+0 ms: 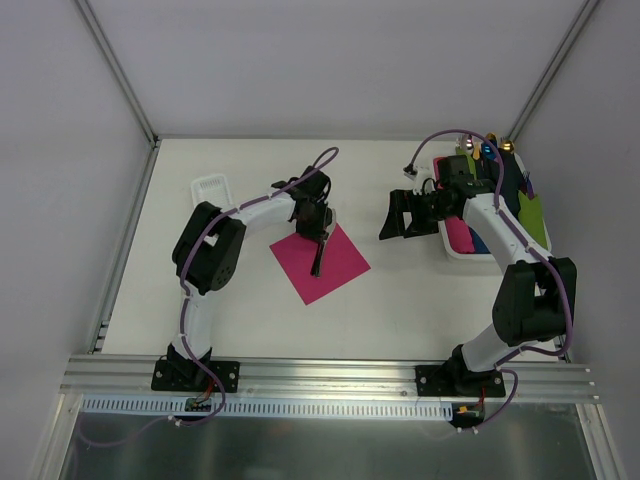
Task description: Place the utensils on the paper napkin and roll it up
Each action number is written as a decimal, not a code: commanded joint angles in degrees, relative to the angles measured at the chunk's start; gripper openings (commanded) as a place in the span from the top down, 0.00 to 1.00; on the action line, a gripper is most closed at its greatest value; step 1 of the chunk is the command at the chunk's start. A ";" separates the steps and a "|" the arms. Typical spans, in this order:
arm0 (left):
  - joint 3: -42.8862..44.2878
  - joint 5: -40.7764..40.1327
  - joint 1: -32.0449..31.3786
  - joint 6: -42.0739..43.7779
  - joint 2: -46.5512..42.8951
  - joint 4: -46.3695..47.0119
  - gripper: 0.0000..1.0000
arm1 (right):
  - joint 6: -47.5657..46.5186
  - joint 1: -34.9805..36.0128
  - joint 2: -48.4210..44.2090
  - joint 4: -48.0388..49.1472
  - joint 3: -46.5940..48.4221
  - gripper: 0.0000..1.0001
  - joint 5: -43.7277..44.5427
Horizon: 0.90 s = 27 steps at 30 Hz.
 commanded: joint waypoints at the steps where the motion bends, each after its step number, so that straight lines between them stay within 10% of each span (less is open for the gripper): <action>1: 1.73 0.68 -0.13 -1.12 0.45 0.21 0.87 | -0.56 -0.42 -0.37 -0.81 1.60 0.01 -1.56; 17: -1.34 4.09 4.34 -5.42 -16.32 0.29 0.57 | -3.46 1.24 -4.66 2.52 -2.17 0.08 -3.68; 27: -14.60 17.29 22.45 -9.65 -38.21 -1.63 0.52 | -13.21 32.58 -7.58 9.55 -7.28 0.43 19.78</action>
